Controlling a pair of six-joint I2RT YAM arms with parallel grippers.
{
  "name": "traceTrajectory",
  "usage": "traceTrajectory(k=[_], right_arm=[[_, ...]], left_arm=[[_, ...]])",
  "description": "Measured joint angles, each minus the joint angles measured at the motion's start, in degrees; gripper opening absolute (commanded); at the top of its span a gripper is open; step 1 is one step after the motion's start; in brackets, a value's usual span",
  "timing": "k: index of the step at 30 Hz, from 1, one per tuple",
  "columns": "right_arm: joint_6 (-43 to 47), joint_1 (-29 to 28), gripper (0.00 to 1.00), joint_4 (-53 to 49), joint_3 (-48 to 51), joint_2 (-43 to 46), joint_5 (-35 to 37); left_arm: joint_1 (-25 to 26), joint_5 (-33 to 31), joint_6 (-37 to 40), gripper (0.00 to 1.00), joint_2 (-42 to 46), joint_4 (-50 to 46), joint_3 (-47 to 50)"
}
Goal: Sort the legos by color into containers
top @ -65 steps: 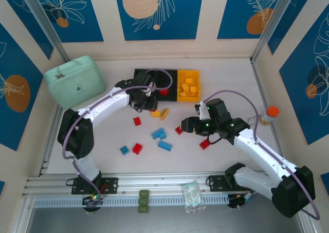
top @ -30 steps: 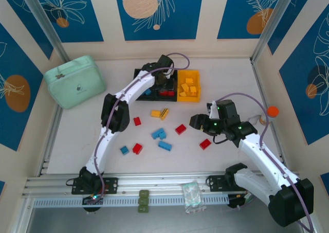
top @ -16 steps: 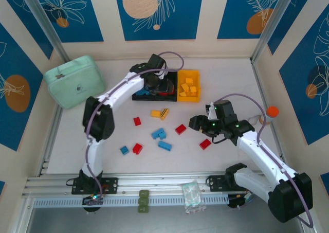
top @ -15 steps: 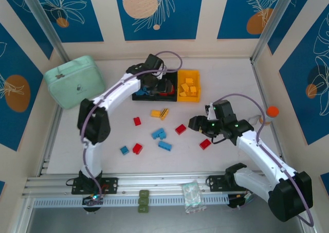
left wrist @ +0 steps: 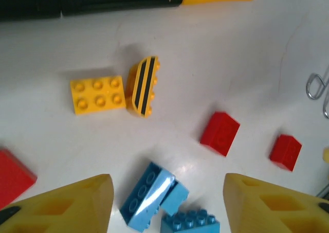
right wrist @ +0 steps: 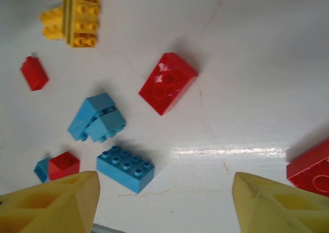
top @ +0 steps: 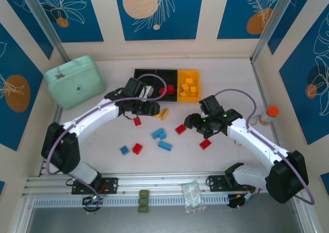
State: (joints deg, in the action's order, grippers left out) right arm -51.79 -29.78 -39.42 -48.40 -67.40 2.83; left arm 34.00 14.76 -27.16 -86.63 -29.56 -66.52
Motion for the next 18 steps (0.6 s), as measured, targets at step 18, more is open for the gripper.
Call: traceTrajectory(k=[18], right_arm=[[-9.73, -4.04, 0.83, -2.23, -15.39, -27.21, 3.19]], left_arm=[[0.0, -0.17, -6.69, 0.63, 16.09, 6.21, 21.49]])
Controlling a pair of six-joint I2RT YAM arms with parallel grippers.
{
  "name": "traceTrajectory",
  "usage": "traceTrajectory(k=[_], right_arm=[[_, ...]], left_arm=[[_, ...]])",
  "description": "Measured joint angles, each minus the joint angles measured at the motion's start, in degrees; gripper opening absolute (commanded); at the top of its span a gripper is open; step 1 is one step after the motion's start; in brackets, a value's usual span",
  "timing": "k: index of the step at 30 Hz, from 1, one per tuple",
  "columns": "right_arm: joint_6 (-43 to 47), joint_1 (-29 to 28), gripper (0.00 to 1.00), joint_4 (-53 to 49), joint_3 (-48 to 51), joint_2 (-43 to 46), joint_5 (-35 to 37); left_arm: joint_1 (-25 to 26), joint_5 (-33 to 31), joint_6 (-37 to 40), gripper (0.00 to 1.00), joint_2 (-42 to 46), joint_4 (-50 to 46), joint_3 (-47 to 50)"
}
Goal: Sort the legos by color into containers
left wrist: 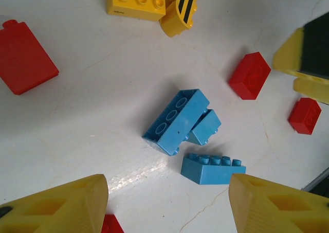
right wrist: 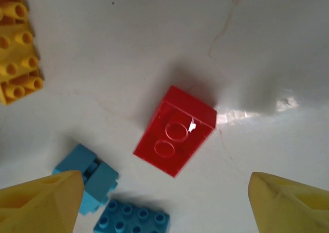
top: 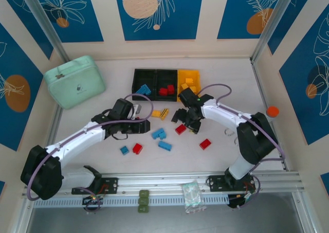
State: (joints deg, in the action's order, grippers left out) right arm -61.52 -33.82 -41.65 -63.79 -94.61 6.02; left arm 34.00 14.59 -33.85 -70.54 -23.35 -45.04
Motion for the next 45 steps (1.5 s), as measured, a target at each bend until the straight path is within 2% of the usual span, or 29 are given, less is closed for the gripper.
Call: traceTrajectory(k=[5, 9, 18, 21, 31, 38, 45], right_arm=[[-1.2, 0.02, 0.81, -2.05, -5.62, -7.32, 0.02], [-1.88, 0.02, 0.72, -2.6, -6.91, -10.69, -0.2], [-1.4, -0.04, 0.37, -2.58, -7.08, -12.66, -0.42], [-1.01, -0.13, 0.34, -2.47, -7.13, -12.55, -0.52], [2.78, 0.02, 0.33, -4.09, -10.08, -9.38, -0.11], [8.02, 2.34, 0.33, -5.7, -23.98, -9.79, 0.02], [12.13, 4.98, 0.33, -7.91, -41.35, -20.33, -0.13]], left_arm=[[0.0, -0.76, -0.39, 0.63, 1.36, 0.07, 0.28], [0.0, -1.31, -0.46, 0.63, 1.62, 0.02, 1.2], [0.0, -1.36, -0.9, 0.63, 1.6, 0.07, 1.6], [0.0, -1.36, -1.09, 0.63, 1.57, 0.11, 1.6], [0.0, -1.6, -1.88, 0.62, 1.38, 0.28, 1.6], [0.0, -3.17, -3.23, 0.62, 2.64, 0.31, 1.62], [-0.02, -5.09, -4.28, 0.62, 4.85, 0.63, 1.62]])
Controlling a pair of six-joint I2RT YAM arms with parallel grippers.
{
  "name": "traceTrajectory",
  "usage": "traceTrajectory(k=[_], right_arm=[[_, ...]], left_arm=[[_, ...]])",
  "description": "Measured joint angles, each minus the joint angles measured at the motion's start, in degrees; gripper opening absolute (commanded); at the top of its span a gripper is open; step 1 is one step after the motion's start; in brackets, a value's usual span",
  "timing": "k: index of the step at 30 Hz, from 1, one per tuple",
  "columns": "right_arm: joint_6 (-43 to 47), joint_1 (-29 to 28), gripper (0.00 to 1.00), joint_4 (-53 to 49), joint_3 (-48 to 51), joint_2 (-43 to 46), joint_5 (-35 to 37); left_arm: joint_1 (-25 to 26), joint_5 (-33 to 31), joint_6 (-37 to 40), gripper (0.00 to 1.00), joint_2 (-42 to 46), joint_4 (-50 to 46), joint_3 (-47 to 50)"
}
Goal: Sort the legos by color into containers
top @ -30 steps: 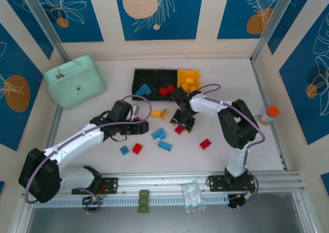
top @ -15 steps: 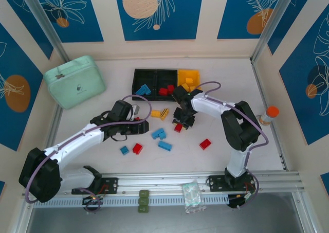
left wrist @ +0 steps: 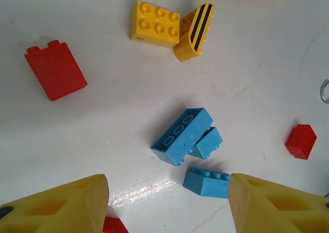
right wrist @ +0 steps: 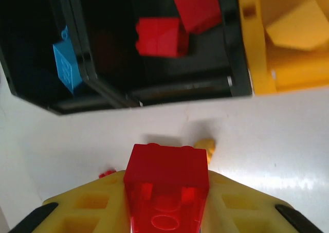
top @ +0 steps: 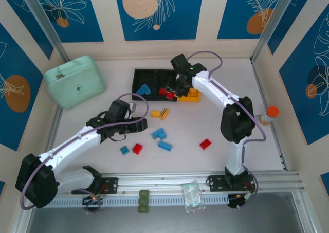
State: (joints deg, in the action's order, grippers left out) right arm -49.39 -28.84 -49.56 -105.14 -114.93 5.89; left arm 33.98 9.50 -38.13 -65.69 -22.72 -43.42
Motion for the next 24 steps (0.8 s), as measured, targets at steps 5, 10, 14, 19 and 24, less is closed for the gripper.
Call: traceTrajectory(k=[5, 10, 14, 19, 24], right_arm=[[1.64, 1.7, 0.33, -3.3, -14.45, -11.47, -0.79], [2.93, 2.91, 0.33, -7.48, -30.05, -22.73, -2.19], [3.61, 3.69, 0.34, -9.84, -40.59, -30.25, -3.54], [4.04, 4.55, 0.36, -9.35, -43.69, -34.4, -5.75], [4.15, 4.76, 0.46, -8.5, -45.75, -36.52, -7.48]], left_arm=[[0.0, -0.61, -0.66, 0.63, -0.02, -0.09, 0.0], [-0.07, -1.03, -0.94, 0.62, -0.02, -0.33, 0.0], [-0.11, -1.05, -1.09, 0.62, -0.02, -0.42, 0.0], [-0.22, -1.03, -1.09, 0.62, -0.35, -0.42, 0.0], [-0.26, -1.01, -1.09, 0.62, -2.01, -0.39, 0.0]])
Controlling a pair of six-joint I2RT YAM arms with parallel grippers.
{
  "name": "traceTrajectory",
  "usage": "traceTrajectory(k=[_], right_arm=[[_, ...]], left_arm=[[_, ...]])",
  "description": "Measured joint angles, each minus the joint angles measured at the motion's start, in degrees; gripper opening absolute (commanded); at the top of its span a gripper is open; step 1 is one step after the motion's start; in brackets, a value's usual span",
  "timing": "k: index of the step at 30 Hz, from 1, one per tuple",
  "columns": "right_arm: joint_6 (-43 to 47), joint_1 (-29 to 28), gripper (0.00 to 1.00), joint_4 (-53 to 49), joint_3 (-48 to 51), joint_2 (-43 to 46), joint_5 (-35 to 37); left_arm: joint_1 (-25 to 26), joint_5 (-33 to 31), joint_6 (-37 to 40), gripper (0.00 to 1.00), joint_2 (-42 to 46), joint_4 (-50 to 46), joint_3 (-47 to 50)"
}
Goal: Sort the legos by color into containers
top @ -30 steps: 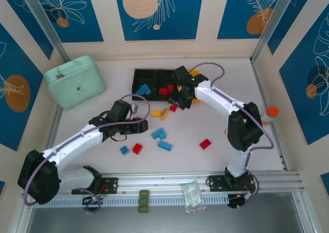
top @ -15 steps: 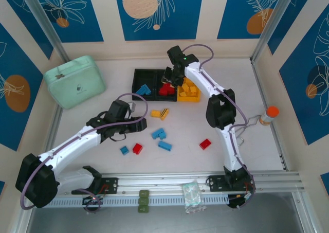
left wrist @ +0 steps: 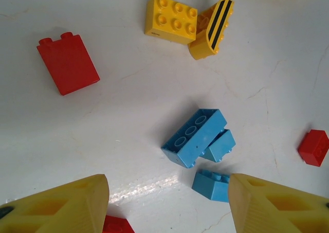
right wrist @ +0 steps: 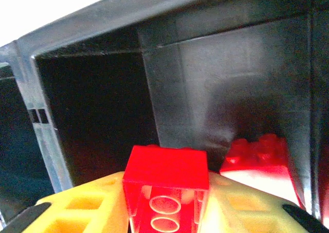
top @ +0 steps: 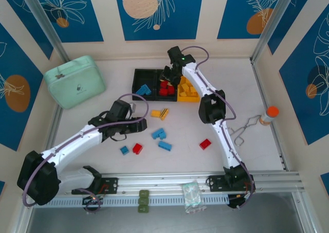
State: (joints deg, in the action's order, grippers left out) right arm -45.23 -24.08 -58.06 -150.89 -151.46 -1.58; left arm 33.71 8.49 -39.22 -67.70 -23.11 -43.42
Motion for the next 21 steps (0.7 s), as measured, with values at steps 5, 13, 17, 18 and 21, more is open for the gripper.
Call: traceTrajectory(k=[5, 13, 17, 18, 21], right_arm=[[0.04, 0.0, 0.49, 0.15, -1.22, -0.39, -0.37], [2.05, -0.28, 0.48, 0.0, -0.2, 1.01, 0.33], [4.61, -1.29, 0.49, 0.42, 7.43, 8.44, 1.73], [5.22, -1.66, 0.49, 0.85, 10.14, 11.13, 1.92], [6.91, -2.99, 0.5, 3.65, 19.87, 20.83, 2.23]], left_arm=[[-0.11, 0.0, -0.24, 0.62, -0.59, 0.04, 0.0], [-0.22, -0.02, -0.85, 0.63, -0.9, 0.0, 0.0], [-0.33, -0.46, -1.05, 0.63, -0.61, -0.11, 0.0], [-0.35, -0.76, -1.07, 0.63, -0.52, -0.2, -0.02], [-0.57, -1.64, -1.4, 0.63, -0.5, -0.72, -0.02]])
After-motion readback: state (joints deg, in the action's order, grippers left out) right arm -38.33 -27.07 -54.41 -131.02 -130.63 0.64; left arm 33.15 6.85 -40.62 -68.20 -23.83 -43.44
